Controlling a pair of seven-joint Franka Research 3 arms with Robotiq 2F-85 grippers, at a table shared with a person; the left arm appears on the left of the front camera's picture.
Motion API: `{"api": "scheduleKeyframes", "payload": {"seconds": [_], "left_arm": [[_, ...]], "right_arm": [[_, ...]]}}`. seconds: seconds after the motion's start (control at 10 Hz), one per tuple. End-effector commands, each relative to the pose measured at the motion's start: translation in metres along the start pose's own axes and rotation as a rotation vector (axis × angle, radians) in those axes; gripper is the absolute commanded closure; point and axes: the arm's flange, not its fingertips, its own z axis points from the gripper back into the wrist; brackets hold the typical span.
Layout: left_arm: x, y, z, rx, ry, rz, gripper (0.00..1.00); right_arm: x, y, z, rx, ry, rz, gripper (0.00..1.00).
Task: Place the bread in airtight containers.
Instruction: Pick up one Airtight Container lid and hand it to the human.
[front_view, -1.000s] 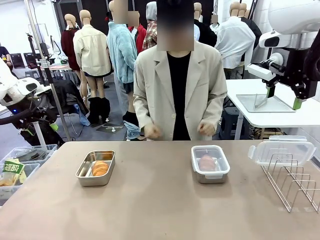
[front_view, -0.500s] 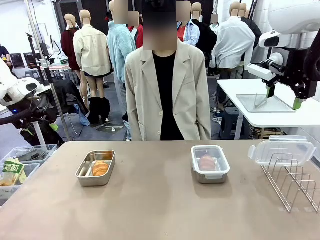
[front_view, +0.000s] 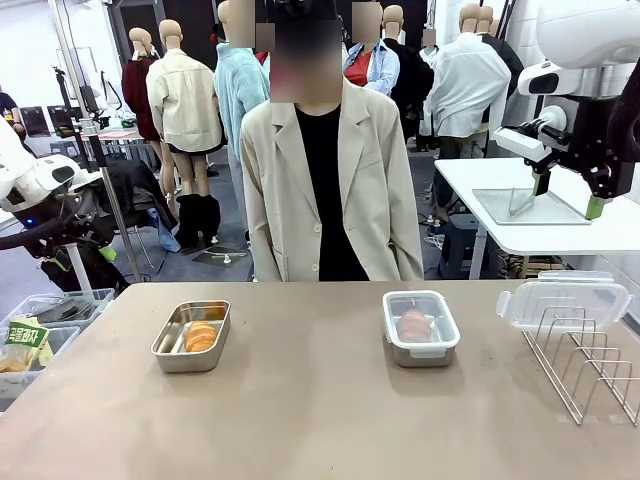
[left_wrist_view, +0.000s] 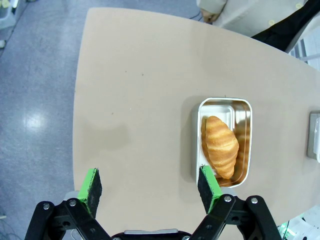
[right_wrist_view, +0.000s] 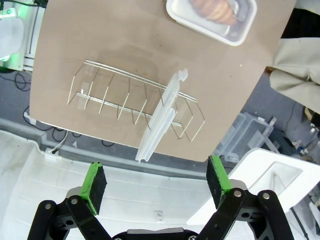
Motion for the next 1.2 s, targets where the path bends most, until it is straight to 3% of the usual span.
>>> {"api": "scheduleKeyframes", "payload": {"seconds": [0.0,0.2,0.6,1.1], "left_arm": [[0.0,0.002,0.002,0.011,-0.001,-0.005,0.0],[0.0,0.002,0.002,0.011,-0.001,-0.005,0.0],[0.0,0.002,0.002,0.011,-0.001,-0.005,0.0],[0.0,0.002,0.002,0.011,-0.001,-0.005,0.0]], "right_arm": [[-0.001,-0.002,0.0,-0.002,-0.01,0.016,0.0],[0.0,0.0,0.0,0.0,0.0,0.0,0.0],[-0.021,-0.001,-0.054,0.138,0.153,-0.088,0.0],[-0.042,-0.012,-0.121,0.032,0.048,-0.259,0.0]]}}
